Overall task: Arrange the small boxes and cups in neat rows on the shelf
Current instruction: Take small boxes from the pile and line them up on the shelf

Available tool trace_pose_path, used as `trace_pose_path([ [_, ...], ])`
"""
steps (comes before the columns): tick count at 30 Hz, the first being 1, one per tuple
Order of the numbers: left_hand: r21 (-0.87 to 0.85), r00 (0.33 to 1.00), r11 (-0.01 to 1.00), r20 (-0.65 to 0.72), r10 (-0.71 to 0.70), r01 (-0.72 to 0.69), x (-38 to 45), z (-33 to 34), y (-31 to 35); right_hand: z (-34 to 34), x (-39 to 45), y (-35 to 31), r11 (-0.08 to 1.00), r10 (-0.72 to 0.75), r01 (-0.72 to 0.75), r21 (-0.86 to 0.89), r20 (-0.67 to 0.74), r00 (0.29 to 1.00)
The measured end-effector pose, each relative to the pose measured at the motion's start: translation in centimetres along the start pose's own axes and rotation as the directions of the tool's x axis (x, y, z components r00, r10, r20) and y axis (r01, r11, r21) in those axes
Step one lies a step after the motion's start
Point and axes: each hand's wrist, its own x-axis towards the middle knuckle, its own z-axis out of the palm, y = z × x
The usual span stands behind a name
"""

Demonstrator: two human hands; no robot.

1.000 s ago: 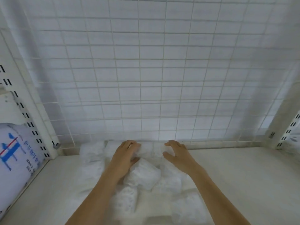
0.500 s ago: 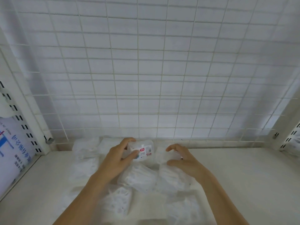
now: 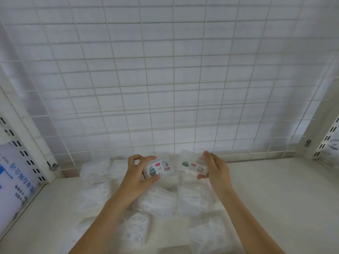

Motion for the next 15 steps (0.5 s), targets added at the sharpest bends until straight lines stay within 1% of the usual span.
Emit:
trace_pose_path([
  [1, -0.016, 1.000, 1.000, 0.013, -0.021, 0.021, 0.0, -0.1, 0.1, -0.1, 0.0, -0.3, 0.992, 0.085, -0.084, 0.099, -0.009, 0.996],
  [2, -0.031, 0.999, 0.999, 0.028, -0.040, 0.041, 0.1, -0.1, 0.1, -0.2, 0.1, -0.6, 0.976, 0.152, -0.149, 0.159, -0.008, 0.988],
  [4, -0.047, 0.996, 0.996, 0.050, -0.067, 0.069, 0.1, -0.1, 0.3, -0.4, 0.2, -0.8, 0.965, 0.214, -0.210, 0.159, -0.009, 0.977],
  [6, -0.049, 0.996, 0.996, 0.058, -0.072, 0.075, 0.2, -0.2, 0.4, -0.5, 0.2, -0.5, 0.977, 0.199, -0.196, 0.084, -0.036, 0.979],
  [7, -0.043, 0.995, 0.996, 0.065, -0.070, 0.073, 0.2, -0.2, 0.4, -0.5, 0.1, -0.2, 0.988, 0.157, -0.157, 0.005, -0.054, 0.986],
  [8, -0.034, 0.995, 0.997, 0.081, -0.066, 0.069, 0.1, -0.2, 0.4, -0.6, 0.2, 0.1, 0.989, 0.094, -0.100, -0.110, -0.065, 0.993],
  [9, -0.022, 0.992, 0.998, 0.106, -0.062, 0.064, 0.1, -0.3, 0.5, -0.6, 0.2, 0.4, 0.975, 0.029, -0.042, -0.219, -0.064, 0.998],
  [10, -0.009, 0.990, 0.998, 0.131, -0.055, 0.057, 0.0, -0.3, 0.5, -0.6, 0.3, 0.7, 0.959, -0.016, 0.000, -0.283, -0.057, 0.998],
  [11, 0.005, 0.987, 0.999, 0.153, -0.048, 0.048, 0.0, -0.4, 0.5, -0.7, 0.4, 0.8, 0.953, -0.024, 0.011, -0.303, -0.040, 0.999],
  [13, 0.029, 0.982, 0.999, 0.184, -0.050, 0.045, -0.2, -0.4, 0.4, -0.9, 0.5, 0.9, 0.950, 0.017, -0.012, -0.313, 0.013, 1.000],
  [15, 0.067, 0.978, 0.996, 0.200, -0.068, 0.055, -0.2, -0.3, 0.1, -1.3, 0.6, 0.8, 0.948, 0.066, -0.032, -0.318, 0.094, 0.993],
])
